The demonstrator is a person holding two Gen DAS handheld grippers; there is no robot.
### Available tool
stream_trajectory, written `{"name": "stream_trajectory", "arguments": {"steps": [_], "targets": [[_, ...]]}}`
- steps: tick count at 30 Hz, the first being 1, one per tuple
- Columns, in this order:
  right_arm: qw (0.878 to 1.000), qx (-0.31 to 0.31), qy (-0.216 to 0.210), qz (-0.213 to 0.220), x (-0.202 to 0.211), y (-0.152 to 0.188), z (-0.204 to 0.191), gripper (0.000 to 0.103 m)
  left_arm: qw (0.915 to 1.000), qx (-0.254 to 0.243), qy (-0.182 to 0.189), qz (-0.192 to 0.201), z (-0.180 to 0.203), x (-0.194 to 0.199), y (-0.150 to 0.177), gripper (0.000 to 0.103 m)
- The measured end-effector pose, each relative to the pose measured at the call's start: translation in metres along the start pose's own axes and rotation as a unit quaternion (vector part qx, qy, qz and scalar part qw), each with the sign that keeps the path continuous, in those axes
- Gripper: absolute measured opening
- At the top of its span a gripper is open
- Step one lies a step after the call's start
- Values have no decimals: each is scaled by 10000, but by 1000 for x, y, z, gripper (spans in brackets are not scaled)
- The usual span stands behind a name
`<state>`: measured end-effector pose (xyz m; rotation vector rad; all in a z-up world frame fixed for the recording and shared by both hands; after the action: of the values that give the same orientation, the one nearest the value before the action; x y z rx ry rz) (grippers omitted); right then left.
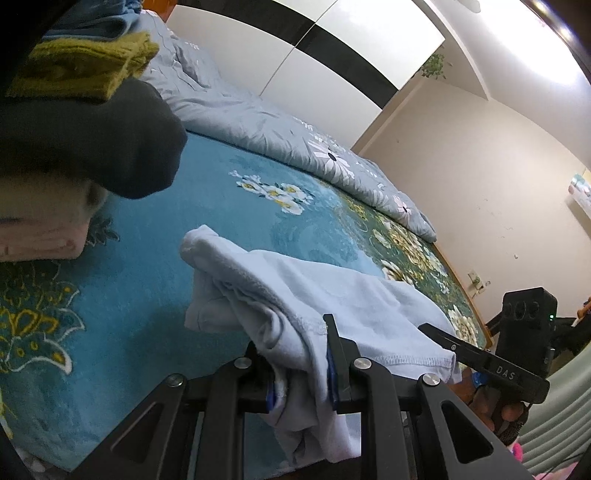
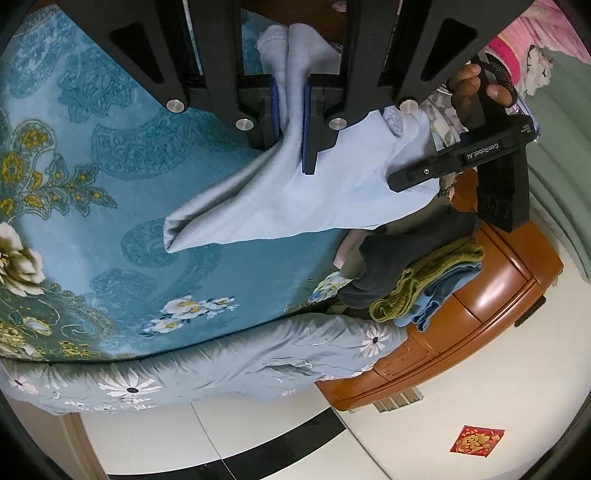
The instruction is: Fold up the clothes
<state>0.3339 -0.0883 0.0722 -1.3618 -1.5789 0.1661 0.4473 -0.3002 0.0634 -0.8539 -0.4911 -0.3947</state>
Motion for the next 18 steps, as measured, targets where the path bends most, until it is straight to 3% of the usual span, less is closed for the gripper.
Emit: {"name": "stream_trajectory", "arguments": {"steps": [5, 10, 14, 18], "targets": [[9999, 9, -98, 46, 5, -24, -5, 10, 9990, -195, 279, 301, 8, 5, -34, 21], [9986, 492, 173, 15, 7, -57, -38, 10, 9938, -692, 480, 728, 17, 26, -83, 21], [9968, 777, 44, 176, 8, -96, -75, 10, 9860, -1004, 616, 1182, 17, 61, -125, 21], [9936, 1040, -230, 384, 3, -141, -117, 10, 9765, -1238, 427, 1711, 8, 109, -164, 21]]}}
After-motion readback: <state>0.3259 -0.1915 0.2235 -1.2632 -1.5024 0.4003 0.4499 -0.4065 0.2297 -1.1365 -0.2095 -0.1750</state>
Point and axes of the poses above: each gripper's, at about its wrist camera, not at the fingertips, and x roughly against the way its jaws point, z to its right, y to its underside, the point moved 4 cm from there along -x, roughly the way its jaws point
